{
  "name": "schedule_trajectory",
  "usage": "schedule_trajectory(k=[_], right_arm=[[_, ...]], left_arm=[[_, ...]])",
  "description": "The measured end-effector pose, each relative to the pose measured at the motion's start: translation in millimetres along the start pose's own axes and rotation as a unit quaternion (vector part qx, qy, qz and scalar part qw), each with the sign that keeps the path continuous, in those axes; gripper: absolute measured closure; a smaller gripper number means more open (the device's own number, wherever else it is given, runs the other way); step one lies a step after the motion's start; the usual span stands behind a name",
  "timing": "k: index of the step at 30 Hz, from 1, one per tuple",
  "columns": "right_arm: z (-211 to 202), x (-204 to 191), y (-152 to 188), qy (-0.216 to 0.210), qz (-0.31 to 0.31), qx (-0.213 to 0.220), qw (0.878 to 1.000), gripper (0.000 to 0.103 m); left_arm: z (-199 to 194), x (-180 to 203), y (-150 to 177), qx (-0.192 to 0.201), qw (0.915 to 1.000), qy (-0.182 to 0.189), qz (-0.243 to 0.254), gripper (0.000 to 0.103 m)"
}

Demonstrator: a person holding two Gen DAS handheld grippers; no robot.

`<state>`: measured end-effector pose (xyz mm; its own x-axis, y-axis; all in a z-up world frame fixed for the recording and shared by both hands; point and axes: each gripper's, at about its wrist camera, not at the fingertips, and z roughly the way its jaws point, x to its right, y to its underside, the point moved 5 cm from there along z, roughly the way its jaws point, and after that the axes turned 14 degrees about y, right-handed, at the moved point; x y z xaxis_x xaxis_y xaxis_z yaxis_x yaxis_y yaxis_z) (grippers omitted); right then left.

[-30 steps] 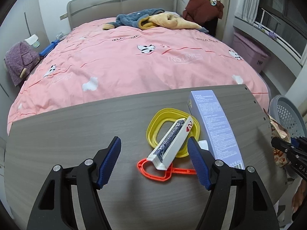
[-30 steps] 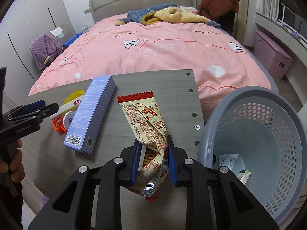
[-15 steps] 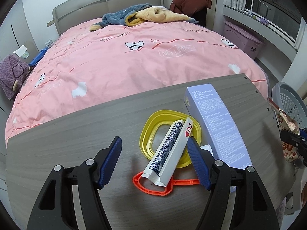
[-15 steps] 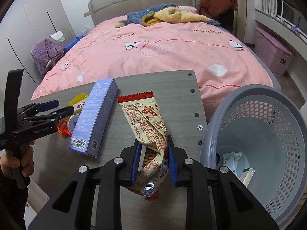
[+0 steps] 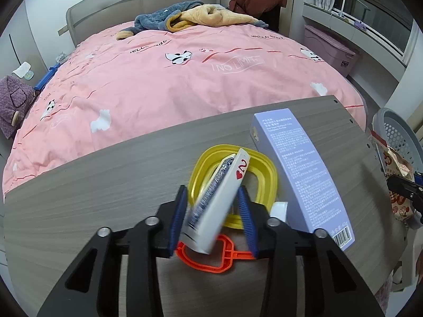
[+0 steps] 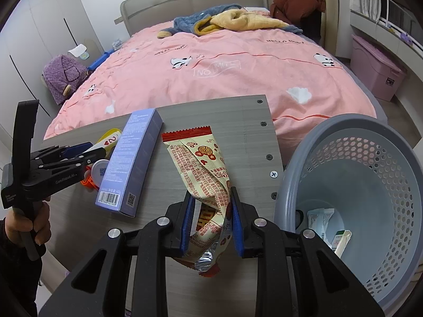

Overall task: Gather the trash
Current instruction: 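Grasp the white tube with the left gripper while the right gripper holds the wrapper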

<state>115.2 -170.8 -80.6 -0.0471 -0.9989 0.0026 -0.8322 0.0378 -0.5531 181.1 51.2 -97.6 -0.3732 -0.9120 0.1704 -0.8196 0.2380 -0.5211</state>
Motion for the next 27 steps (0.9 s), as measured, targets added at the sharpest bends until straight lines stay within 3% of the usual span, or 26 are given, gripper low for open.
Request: schedule_trajectory(k=[7,27], right_arm=[[-1.8,-0.8,-0.8,-0.001,0.0,0.002,1.0,0.077],[-15.2,-0.8,0.2,-0.008,0.005,0.015,1.0,0.077]], left_arm=[[-4.3,-2.3,0.0,0.008,0.9999,0.006,-0.01,0.081],[-56.2,-7.0,11.3,0.066,0.9959,0.011,-0.061,0.084]])
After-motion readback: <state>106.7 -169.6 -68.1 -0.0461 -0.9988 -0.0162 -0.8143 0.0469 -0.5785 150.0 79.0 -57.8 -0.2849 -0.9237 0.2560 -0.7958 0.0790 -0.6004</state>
